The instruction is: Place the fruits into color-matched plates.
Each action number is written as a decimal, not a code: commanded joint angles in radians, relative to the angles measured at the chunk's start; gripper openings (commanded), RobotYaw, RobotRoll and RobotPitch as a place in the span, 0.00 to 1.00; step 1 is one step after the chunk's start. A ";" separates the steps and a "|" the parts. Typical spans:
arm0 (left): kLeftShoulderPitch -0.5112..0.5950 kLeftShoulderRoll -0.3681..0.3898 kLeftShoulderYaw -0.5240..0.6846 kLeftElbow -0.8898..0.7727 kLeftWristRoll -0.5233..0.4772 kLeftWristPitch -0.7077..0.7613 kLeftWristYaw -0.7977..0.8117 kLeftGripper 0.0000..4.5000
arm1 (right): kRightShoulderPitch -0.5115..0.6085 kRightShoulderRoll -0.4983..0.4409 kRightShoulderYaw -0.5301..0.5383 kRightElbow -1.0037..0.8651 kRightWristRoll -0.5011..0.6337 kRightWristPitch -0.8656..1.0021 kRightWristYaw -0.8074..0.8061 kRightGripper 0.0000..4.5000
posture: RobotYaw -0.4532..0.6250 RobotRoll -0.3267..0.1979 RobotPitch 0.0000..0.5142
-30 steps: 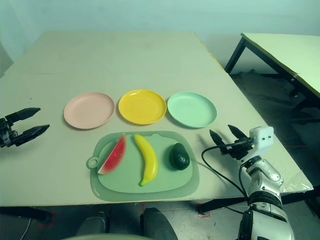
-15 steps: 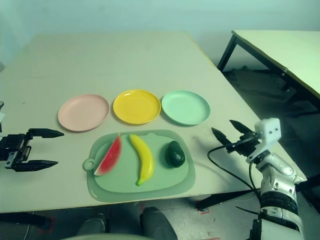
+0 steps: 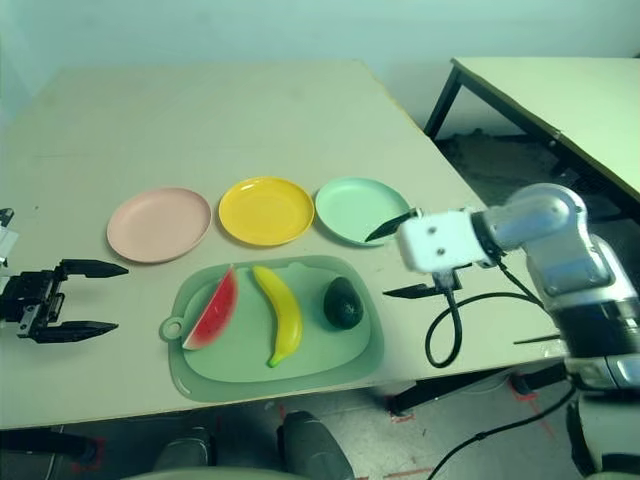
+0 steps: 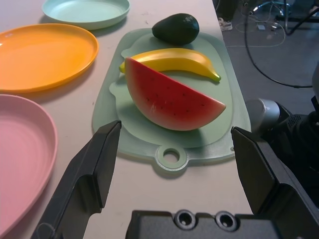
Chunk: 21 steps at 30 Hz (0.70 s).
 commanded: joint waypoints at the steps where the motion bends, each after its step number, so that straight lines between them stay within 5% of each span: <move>1: 0.033 0.000 0.016 -0.025 0.010 -0.006 -0.001 1.00 | -0.051 -0.009 0.115 0.052 -0.025 -0.130 0.011 1.00 | 0.31 0.62 0.11; 8: 0.059 0.005 0.026 -0.050 0.032 -0.045 0.009 1.00 | -0.135 0.011 0.252 0.124 -0.029 -0.242 0.011 1.00 | 0.32 0.62 0.12; 21: 0.029 -0.007 -0.002 -0.049 0.038 -0.033 0.001 1.00 | -0.103 0.061 0.269 0.010 0.009 -0.151 0.011 1.00 | 0.30 0.62 0.11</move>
